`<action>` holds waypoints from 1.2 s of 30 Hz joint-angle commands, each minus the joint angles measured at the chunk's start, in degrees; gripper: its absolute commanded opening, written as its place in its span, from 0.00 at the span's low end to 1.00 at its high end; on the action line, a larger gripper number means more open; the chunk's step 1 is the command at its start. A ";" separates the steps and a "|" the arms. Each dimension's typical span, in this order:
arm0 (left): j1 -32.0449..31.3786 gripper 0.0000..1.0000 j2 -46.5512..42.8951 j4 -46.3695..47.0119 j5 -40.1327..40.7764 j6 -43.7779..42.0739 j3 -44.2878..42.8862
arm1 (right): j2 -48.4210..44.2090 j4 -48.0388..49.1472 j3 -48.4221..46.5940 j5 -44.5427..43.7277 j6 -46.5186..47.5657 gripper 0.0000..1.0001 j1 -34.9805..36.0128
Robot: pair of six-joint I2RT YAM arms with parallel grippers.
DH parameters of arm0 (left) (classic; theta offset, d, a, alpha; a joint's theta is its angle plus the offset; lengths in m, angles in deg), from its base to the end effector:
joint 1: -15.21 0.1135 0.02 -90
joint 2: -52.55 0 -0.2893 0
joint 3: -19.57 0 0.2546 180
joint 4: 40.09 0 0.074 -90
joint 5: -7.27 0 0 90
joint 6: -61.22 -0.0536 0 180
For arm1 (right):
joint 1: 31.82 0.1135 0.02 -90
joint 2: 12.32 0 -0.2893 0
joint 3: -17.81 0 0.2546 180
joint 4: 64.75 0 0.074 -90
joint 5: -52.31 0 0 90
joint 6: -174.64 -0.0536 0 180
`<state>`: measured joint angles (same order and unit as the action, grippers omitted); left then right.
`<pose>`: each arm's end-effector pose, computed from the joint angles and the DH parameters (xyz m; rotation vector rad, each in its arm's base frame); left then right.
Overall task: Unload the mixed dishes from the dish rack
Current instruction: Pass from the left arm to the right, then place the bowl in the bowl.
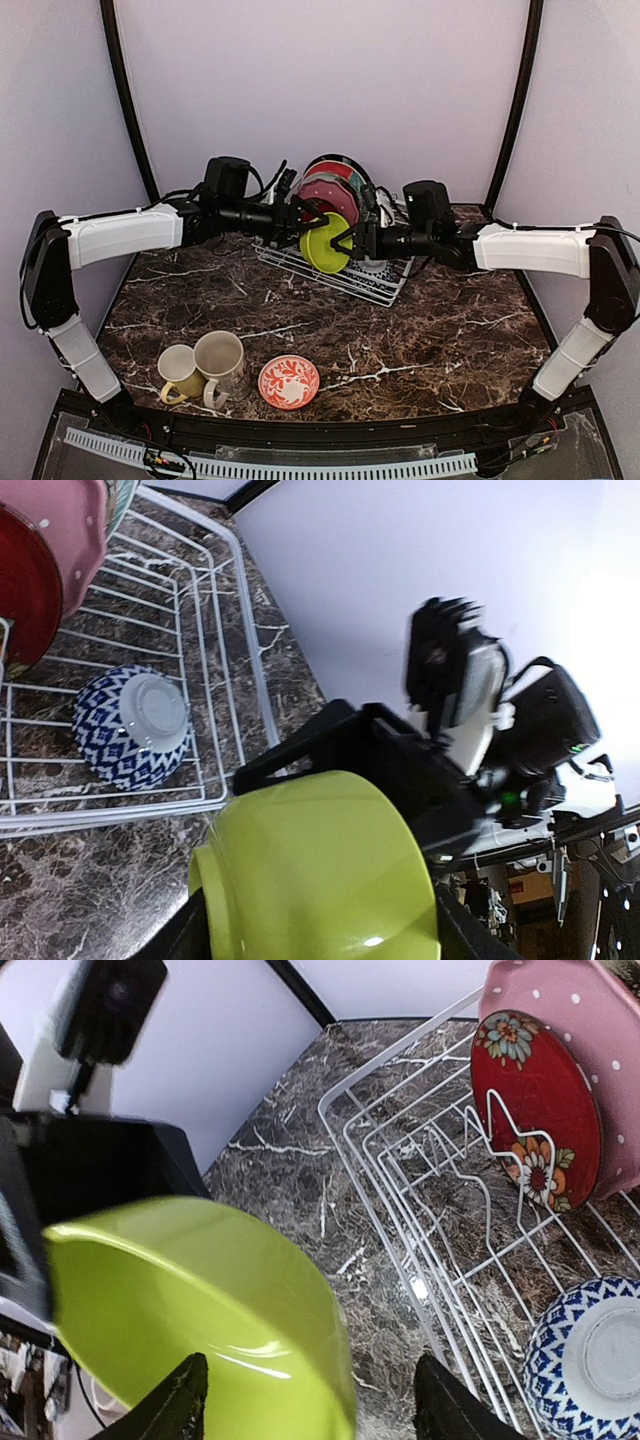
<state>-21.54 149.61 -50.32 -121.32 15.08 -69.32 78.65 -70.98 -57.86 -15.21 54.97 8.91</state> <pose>0.3146 -0.2766 0.3278 0.3965 2.1154 -1.5307 0.2787 0.2670 0.2902 -0.4833 2.0554 1.1605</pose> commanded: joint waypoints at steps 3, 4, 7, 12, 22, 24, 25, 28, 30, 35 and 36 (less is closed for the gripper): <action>-0.53 0.22 -7.27 12.16 -4.99 6.02 4.97 | 0.84 1.32 -0.74 -0.05 -0.33 0.43 0.80; -0.52 0.22 -7.60 12.07 -4.91 5.87 5.40 | 0.48 1.44 -0.47 -0.22 -0.60 0.35 0.83; -0.59 0.22 -9.03 9.78 -3.96 3.82 6.74 | -1.23 2.09 0.81 -0.29 -1.29 0.16 0.84; -0.60 0.38 -10.17 7.93 -2.45 1.92 7.65 | -4.63 2.50 2.36 -0.18 -1.78 0.00 0.93; 1.14 0.99 -19.70 -24.26 24.67 -19.62 2.67 | -5.59 -13.40 0.94 -7.15 5.55 0.00 2.80; 1.67 0.99 -22.40 -28.22 32.44 -22.59 3.01 | -4.05 -19.35 -1.12 -8.63 8.03 0.00 4.50; 1.81 0.99 -23.43 -29.08 36.26 -23.47 3.32 | -3.21 -21.96 -2.18 -9.53 9.35 0.00 5.74; 2.11 0.99 -28.22 -30.38 41.91 -26.24 5.41 | -0.52 -29.76 -6.35 -9.51 13.26 0.00 9.96; 2.12 0.99 -30.62 -30.21 44.24 -26.93 6.55 | 1.86 -36.12 -10.64 -9.49 15.60 0.00 12.99; 2.12 0.99 -33.84 -28.72 46.85 -27.69 8.03 | 10.29 -47.50 -20.36 -10.60 18.27 0.00 19.68; 2.12 0.99 -33.90 -28.54 46.96 -27.77 8.03 | 12.05 -49.48 -22.45 -10.96 18.78 0.00 20.87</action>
<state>-19.64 116.82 -77.44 -78.76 -10.19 -62.79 85.63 -109.66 -73.77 -24.63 69.81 26.07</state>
